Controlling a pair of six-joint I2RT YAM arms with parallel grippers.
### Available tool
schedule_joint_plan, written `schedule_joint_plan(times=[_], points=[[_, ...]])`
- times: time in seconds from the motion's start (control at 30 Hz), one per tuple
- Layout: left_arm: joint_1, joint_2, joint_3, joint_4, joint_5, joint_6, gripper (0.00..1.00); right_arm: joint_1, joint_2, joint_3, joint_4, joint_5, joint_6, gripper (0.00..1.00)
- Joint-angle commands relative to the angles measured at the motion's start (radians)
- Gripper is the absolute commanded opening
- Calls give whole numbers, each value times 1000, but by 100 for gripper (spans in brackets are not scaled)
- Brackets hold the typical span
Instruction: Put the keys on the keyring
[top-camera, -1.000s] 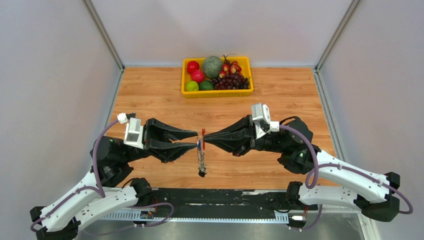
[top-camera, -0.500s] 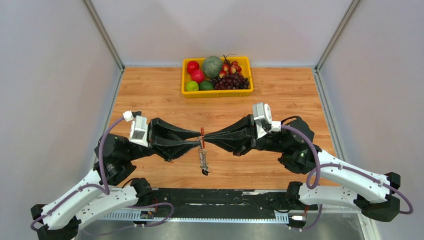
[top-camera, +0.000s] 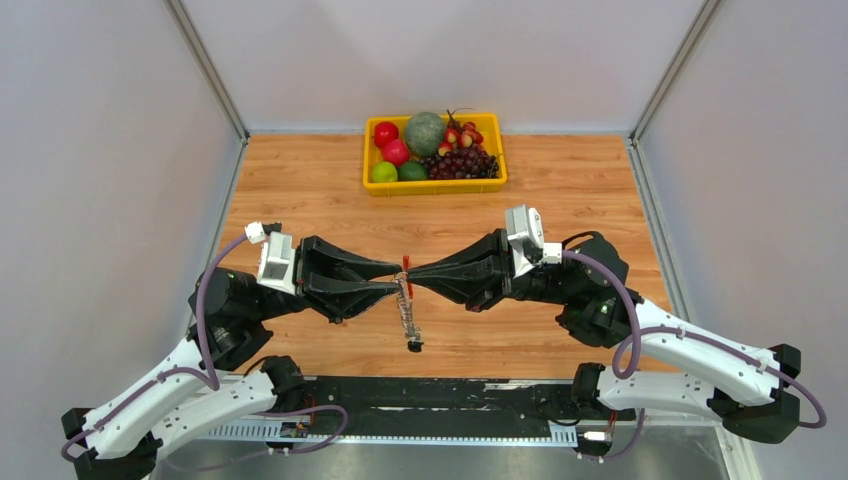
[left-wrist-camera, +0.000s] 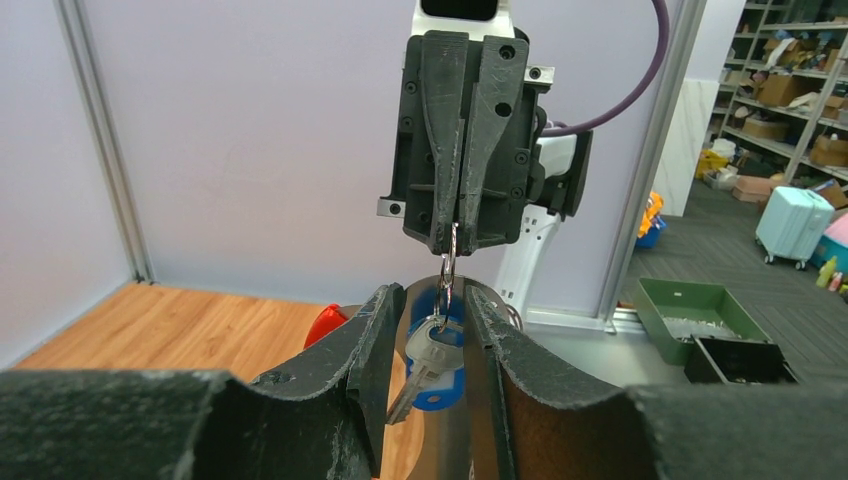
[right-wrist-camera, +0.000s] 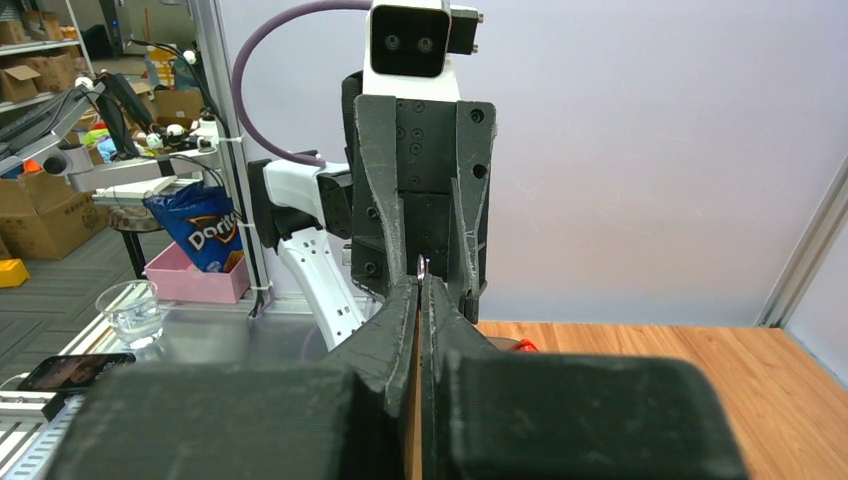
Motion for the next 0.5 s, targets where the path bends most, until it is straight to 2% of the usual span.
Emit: schedule_joint_plan(times=[0.0,0.23,0.37,0.47], points=[[3,2,7,39,11,-1,39,-2,-3,46,50,-1,-15,0],[2,3,8,42,16,0,38,-2,6,47,46,2,-20,0],[2,9,9,41,20,2,34,-2,6,49,48,0,-19,0],[1,14,10,41,22,3,28,-2,6,49,48,-1,-18,0]])
